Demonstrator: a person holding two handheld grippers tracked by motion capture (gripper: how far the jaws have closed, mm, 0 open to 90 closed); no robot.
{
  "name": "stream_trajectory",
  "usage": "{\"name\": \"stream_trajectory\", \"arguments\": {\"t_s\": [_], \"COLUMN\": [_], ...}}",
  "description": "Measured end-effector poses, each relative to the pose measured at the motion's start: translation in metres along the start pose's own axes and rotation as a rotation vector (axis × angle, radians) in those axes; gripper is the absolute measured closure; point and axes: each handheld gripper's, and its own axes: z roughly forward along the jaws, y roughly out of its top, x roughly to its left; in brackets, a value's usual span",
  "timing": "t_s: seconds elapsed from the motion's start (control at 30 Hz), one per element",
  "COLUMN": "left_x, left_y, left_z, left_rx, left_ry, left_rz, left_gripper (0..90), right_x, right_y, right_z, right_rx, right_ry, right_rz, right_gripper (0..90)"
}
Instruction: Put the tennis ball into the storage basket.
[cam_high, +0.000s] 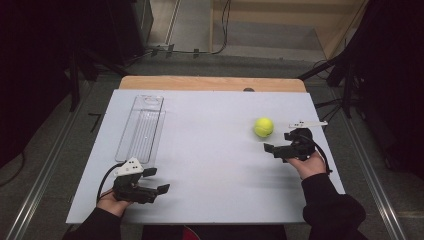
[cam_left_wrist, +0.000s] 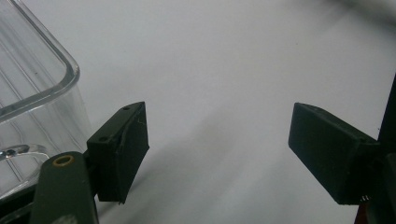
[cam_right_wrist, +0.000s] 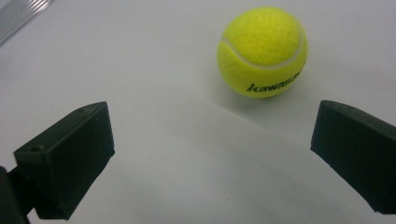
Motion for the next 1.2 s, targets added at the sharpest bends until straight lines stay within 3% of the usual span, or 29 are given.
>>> {"name": "stream_trajectory", "arguments": {"t_s": [0.67, 1.2], "left_x": [0.0, -0.001], "left_y": [0.0, 0.0], "left_z": [0.0, 0.001], "left_rx": [-0.001, 0.002], "left_ry": [-0.001, -0.004], "left_rz": [0.002, 0.008], "left_gripper": [20.8, 20.8], "right_x": [-0.005, -0.018], "right_y": [0.029, 0.056], "right_z": [0.004, 0.011], "right_rx": [-0.002, -0.008], "right_ry": [-0.015, -0.034], "right_rz": [-0.006, -0.005], "right_gripper": [0.0, 0.0]}}
